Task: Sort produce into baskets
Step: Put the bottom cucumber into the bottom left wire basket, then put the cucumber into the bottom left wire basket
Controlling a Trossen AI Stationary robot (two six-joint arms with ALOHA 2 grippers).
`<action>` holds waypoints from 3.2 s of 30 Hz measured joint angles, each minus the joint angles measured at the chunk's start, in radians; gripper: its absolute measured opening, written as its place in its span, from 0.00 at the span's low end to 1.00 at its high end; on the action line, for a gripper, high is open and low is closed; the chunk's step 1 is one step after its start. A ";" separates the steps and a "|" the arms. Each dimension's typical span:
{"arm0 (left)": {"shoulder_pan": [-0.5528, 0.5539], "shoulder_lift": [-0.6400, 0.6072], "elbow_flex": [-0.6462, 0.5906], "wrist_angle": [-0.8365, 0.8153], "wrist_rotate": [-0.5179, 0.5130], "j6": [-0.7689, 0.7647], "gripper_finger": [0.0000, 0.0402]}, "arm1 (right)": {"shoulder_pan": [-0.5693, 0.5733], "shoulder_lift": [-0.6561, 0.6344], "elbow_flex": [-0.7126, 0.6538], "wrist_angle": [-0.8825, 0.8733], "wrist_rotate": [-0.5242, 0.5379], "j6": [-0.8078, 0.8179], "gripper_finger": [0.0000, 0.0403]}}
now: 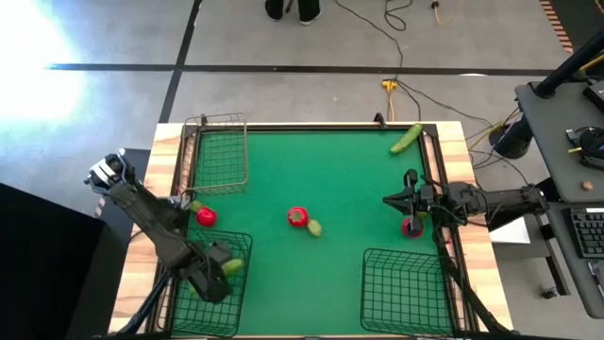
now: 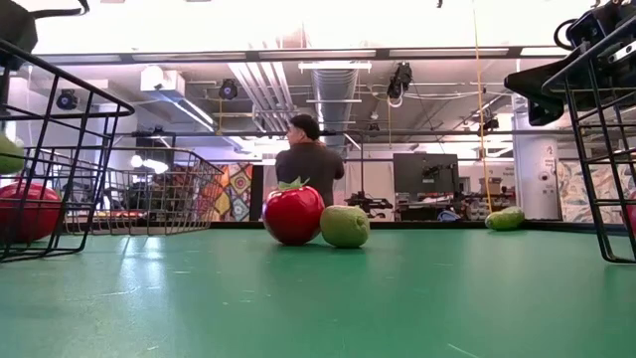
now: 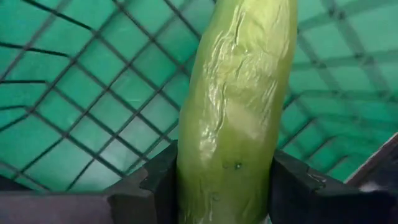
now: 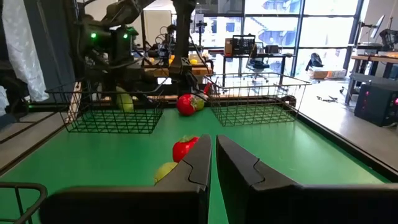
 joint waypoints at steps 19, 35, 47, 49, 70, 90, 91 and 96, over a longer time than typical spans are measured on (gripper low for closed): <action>0.001 0.194 0.065 0.000 0.025 0.352 0.61 | 0.000 0.001 0.000 0.309 0.056 0.627 0.04; 0.020 0.059 0.382 -0.476 -0.177 0.317 0.84 | -0.004 0.540 0.575 -0.147 0.371 0.733 0.04; 0.271 -0.176 0.433 -0.464 -0.707 0.346 0.81 | -0.404 1.026 1.063 -1.076 0.389 0.918 0.34; 0.310 -0.220 0.402 -0.302 -0.735 0.472 0.81 | -0.481 1.085 1.062 -1.088 0.379 0.967 0.44; 0.407 -0.635 -0.035 0.148 -0.575 0.784 0.81 | -0.877 1.453 0.982 -0.961 0.237 1.384 0.83; 0.848 -0.716 -0.049 0.203 -0.386 1.023 0.81 | -0.659 1.310 0.838 -0.800 0.470 1.478 0.81; 0.861 -0.708 -0.049 0.211 -0.366 1.037 0.81 | -0.629 1.299 0.815 -0.801 0.482 1.507 0.81; 0.875 -0.676 -0.048 0.228 -0.340 1.056 0.81 | -0.483 1.295 0.712 -0.795 0.588 1.552 0.81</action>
